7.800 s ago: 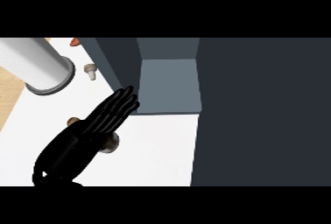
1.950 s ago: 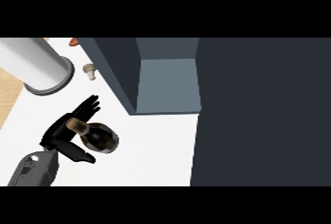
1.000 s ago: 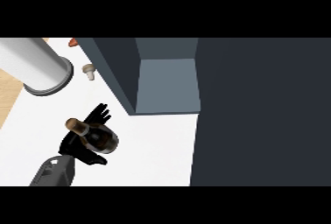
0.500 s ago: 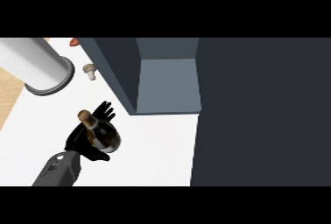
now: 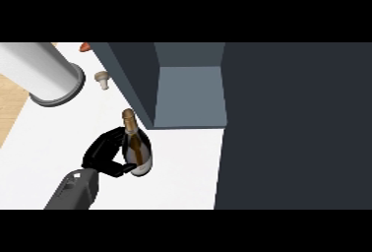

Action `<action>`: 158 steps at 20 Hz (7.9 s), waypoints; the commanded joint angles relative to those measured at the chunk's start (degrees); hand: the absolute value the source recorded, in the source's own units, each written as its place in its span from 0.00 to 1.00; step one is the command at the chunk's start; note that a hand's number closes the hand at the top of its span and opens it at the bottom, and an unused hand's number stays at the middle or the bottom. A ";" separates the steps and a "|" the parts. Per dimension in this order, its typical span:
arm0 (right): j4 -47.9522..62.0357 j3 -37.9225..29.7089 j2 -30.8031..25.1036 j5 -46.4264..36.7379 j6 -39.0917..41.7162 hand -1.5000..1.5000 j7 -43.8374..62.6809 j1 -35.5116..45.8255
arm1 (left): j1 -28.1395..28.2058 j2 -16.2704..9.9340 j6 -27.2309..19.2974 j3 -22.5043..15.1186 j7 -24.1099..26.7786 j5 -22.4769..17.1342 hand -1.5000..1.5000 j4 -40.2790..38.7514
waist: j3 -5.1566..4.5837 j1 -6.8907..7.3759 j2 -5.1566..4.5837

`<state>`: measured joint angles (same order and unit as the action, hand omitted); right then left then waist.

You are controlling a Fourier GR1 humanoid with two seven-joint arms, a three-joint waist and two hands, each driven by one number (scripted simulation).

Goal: Pick up the wine, place it into the cabinet and close the cabinet

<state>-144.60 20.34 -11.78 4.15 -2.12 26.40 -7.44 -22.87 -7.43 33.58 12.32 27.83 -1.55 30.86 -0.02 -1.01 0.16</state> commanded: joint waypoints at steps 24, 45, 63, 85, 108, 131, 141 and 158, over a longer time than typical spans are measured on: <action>-10.20 -0.30 -1.17 3.41 1.91 0.00 -1.44 -7.72 | 20.99 7.40 -22.05 -9.98 2.76 -17.62 1.00 38.33 | 0.18 0.66 0.64; -10.51 -4.20 -0.40 5.60 2.69 0.00 2.44 -4.55 | 7.83 7.43 -64.15 -34.96 -21.82 -17.59 1.00 58.94 | 0.04 0.16 0.01; -11.42 -3.05 1.38 5.76 4.31 0.00 3.58 -4.19 | -2.37 7.43 -68.43 -38.58 -5.89 -29.62 1.00 31.21 | -0.06 -1.30 -0.27; -10.06 -10.43 0.18 12.16 9.73 0.00 -0.81 -9.55 | -20.89 7.43 -64.57 -34.92 0.27 -46.59 1.00 9.06 | 0.07 -1.19 -0.26; -7.59 -6.50 3.49 8.65 9.96 0.00 0.55 -5.87 | -42.92 3.81 -72.69 -30.89 1.18 -41.79 0.00 -18.65 | 0.01 -2.54 -0.96; -5.78 -7.55 4.43 9.84 12.41 0.00 -3.37 -8.49 | -42.77 4.25 -69.38 -30.16 5.54 -37.11 0.00 -24.87 | 0.02 -2.36 -1.13; -10.74 -2.83 5.23 5.49 10.38 0.00 0.86 -10.21 | -42.55 4.12 -59.50 -27.76 8.99 -37.58 0.00 -18.79 | -0.06 -0.91 -0.34; -11.85 -3.01 4.98 3.45 9.27 0.00 -0.43 -13.06 | -25.50 6.20 -62.20 -32.78 6.14 -34.20 0.00 8.82 | 0.03 1.89 1.02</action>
<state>-143.92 16.55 -5.83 5.91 7.70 21.64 -15.93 -53.45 -1.16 -27.33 -18.41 35.09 -36.85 32.50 0.01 0.58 0.83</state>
